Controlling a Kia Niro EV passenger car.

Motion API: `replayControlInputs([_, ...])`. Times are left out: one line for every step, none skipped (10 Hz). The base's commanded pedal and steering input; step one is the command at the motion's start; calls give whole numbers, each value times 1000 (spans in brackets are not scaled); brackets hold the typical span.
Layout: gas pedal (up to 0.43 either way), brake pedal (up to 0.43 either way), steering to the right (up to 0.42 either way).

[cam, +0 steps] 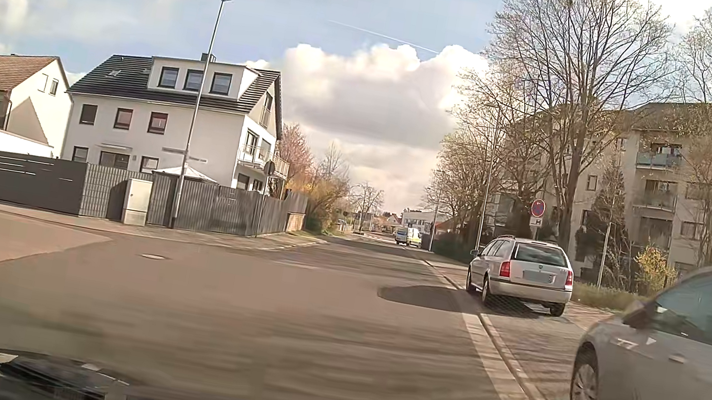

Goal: Follow the waypoints while adhering to traffic rules and regulations

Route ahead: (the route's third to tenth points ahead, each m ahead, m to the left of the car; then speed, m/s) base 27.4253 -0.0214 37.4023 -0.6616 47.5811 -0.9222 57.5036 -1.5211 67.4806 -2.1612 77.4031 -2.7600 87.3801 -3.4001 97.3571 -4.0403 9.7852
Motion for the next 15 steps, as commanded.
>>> replayControlInputs([138, 0, 30])
replayControlInputs([138, 0, 28])
replayControlInputs([138, 0, 23])
replayControlInputs([138, 0, 16])
replayControlInputs([138, 0, 12])
replayControlInputs([138, 0, 9])
replayControlInputs([138, 0, 7])
replayControlInputs([138, 0, 6])
replayControlInputs([138, 0, 5])
replayControlInputs([138, 0, 4])
replayControlInputs([138, 0, 1])
replayControlInputs([138, 0, 0])
replayControlInputs([138, 0, -1])
replayControlInputs([138, 0, -1])
replayControlInputs([138, 0, -3])
